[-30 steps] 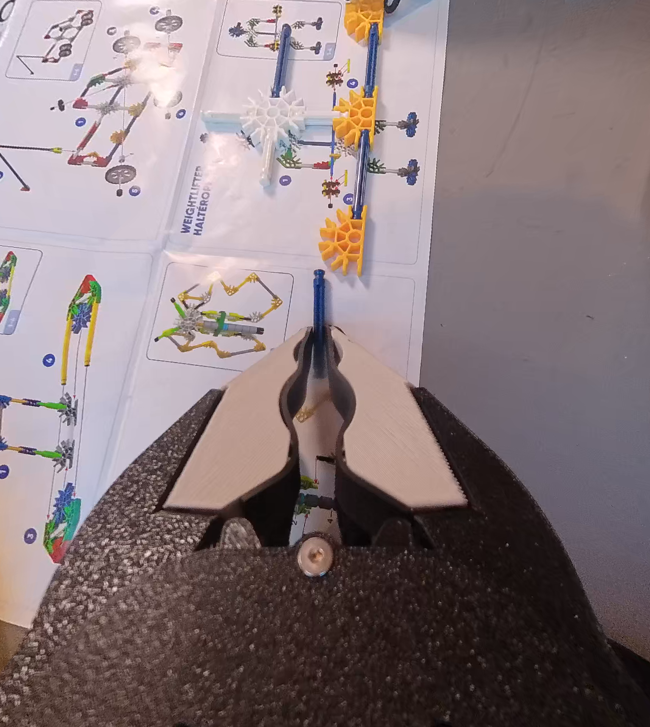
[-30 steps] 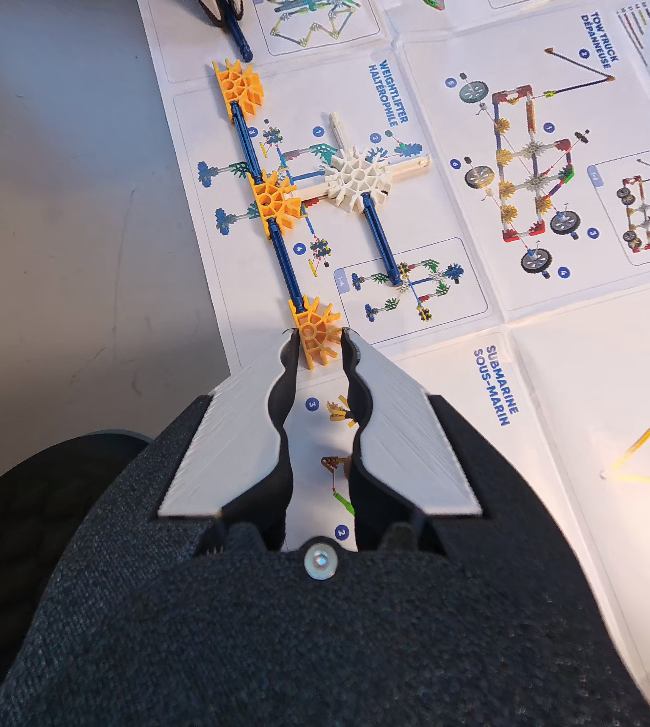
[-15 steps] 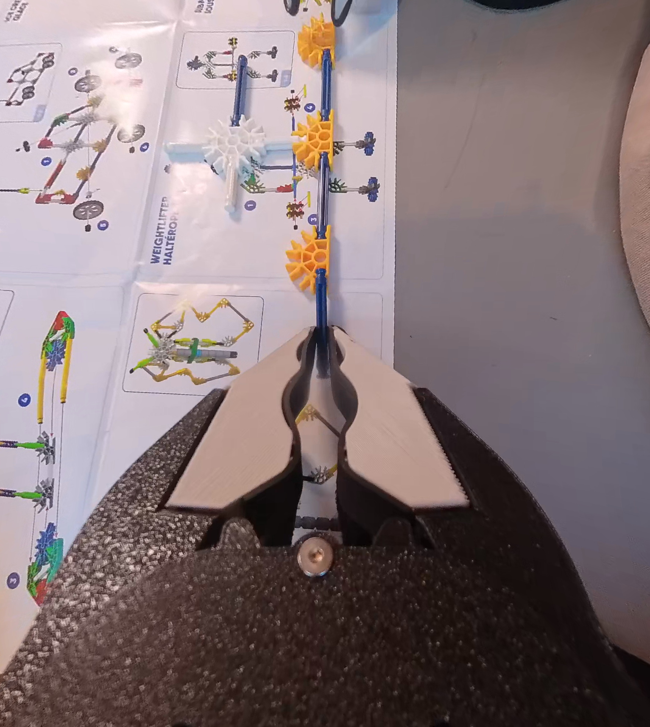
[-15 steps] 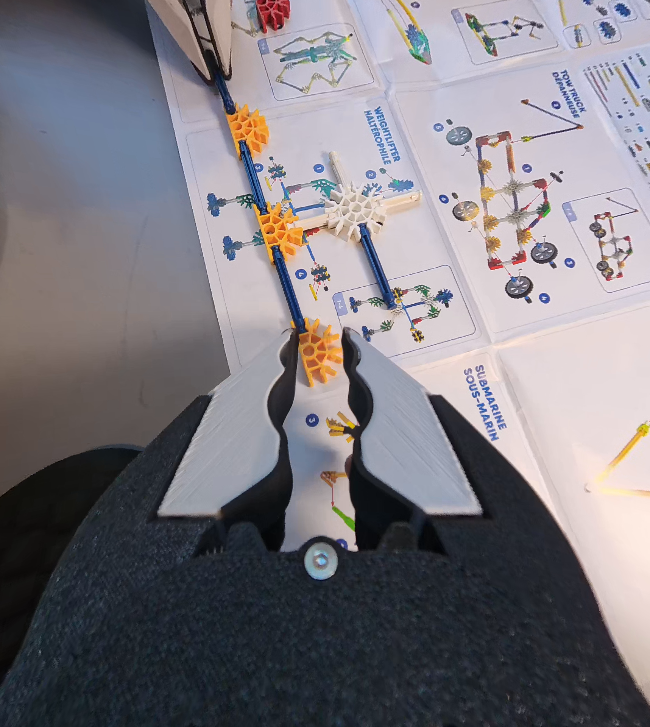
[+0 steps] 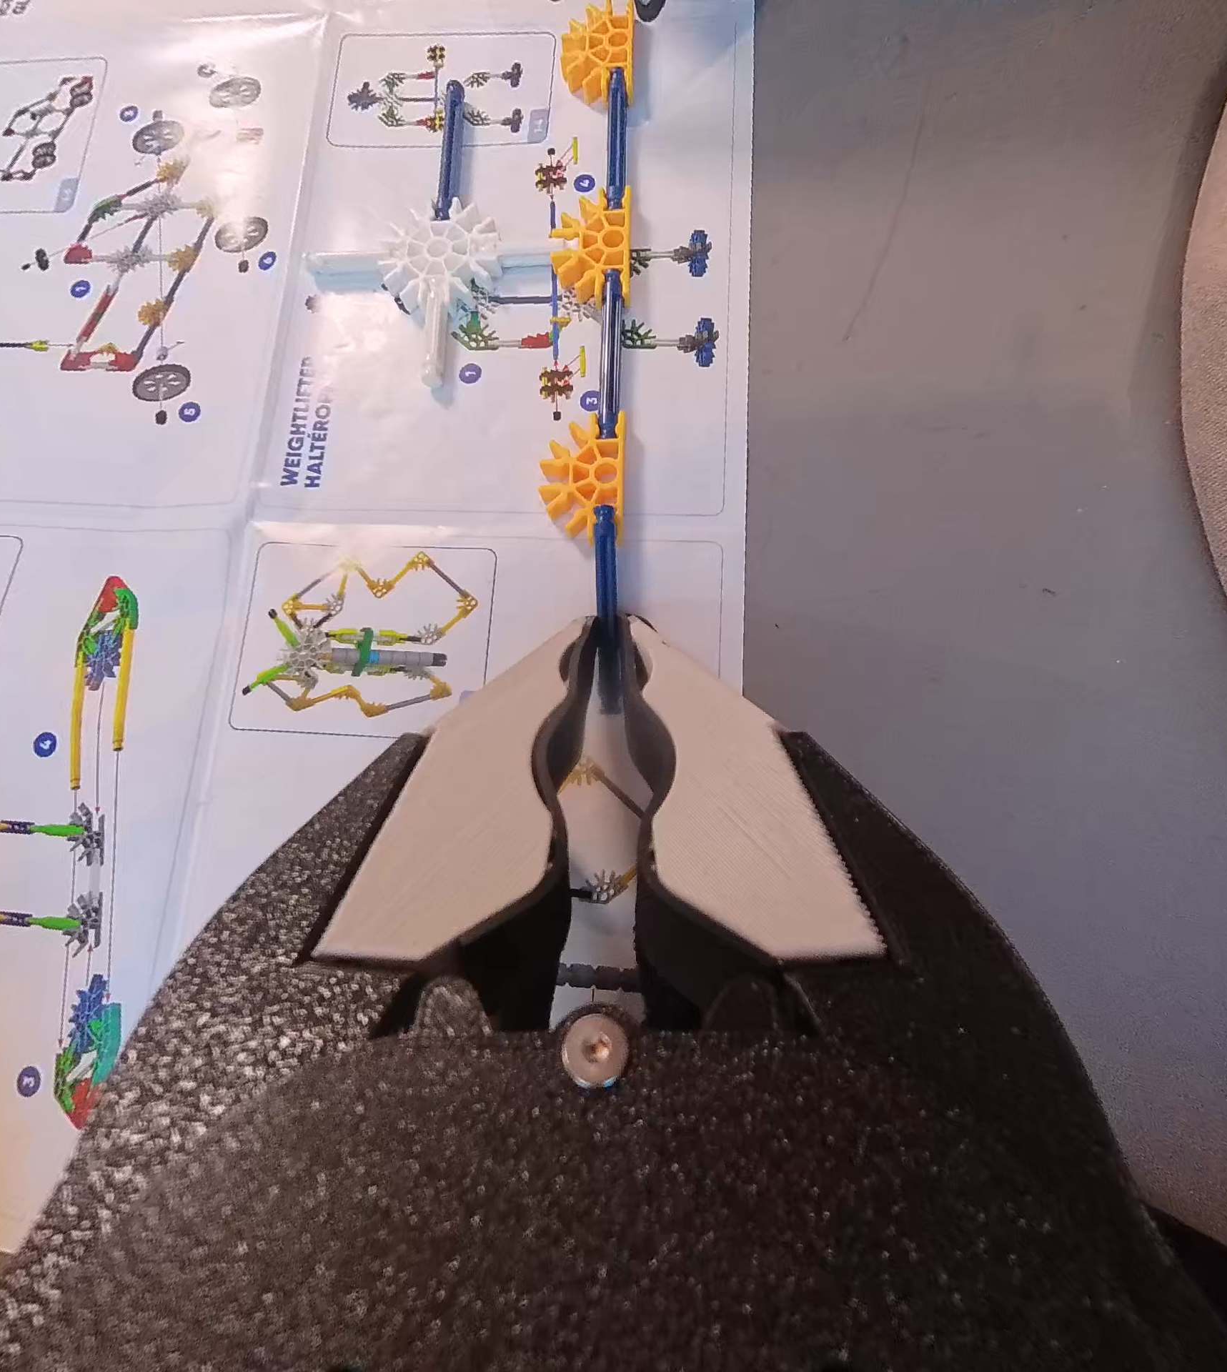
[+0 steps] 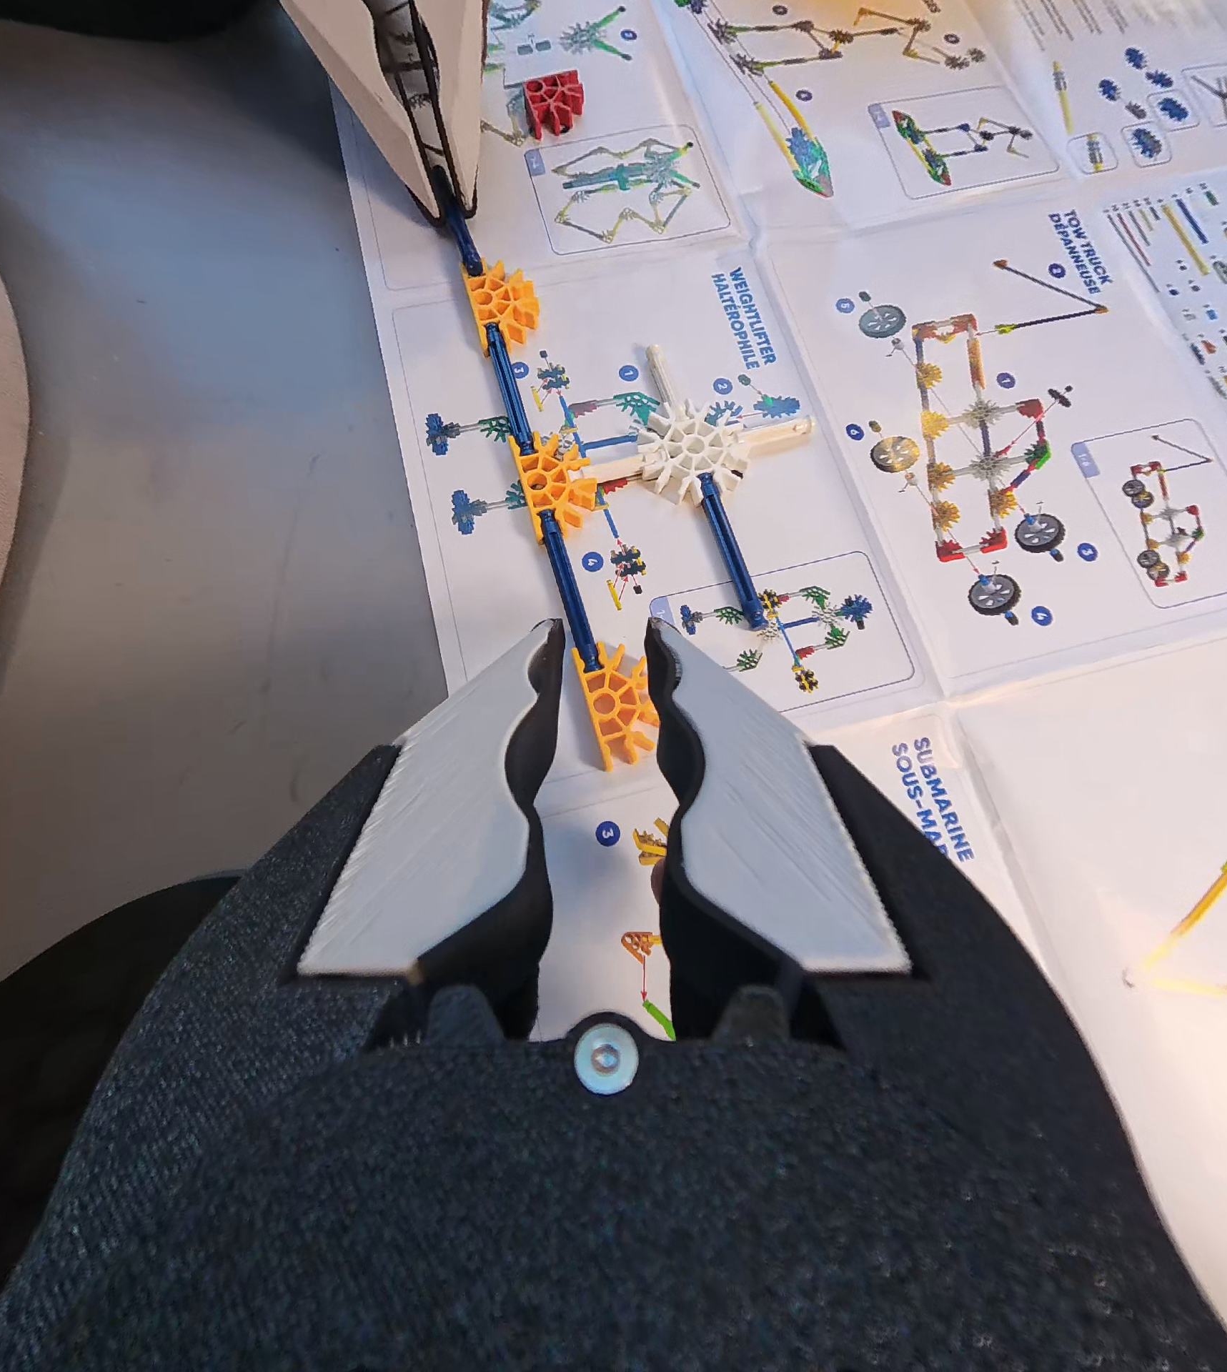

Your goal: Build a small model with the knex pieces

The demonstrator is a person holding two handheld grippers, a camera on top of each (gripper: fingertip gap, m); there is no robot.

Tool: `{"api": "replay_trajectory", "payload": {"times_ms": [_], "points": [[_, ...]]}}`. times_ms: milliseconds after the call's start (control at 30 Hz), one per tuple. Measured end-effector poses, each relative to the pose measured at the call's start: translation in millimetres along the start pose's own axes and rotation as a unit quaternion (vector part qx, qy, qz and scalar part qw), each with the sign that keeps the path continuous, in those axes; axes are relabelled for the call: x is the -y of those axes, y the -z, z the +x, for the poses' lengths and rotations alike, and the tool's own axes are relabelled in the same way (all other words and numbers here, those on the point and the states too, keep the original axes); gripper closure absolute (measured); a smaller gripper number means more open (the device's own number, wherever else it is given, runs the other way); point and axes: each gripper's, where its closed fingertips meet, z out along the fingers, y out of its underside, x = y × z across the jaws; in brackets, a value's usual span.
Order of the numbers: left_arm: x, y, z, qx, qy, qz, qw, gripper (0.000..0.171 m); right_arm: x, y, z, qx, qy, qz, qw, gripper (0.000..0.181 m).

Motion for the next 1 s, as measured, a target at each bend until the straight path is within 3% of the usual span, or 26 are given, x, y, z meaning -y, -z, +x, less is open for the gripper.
{"api": "replay_trajectory", "payload": {"times_ms": [1000], "points": [[-0.6,3.5,-2.1,0.005,0.005,0.001,1.0,0.168,4.9,-2.8,-2.2,0.011,-0.006,0.021,1.0,0.159]]}}
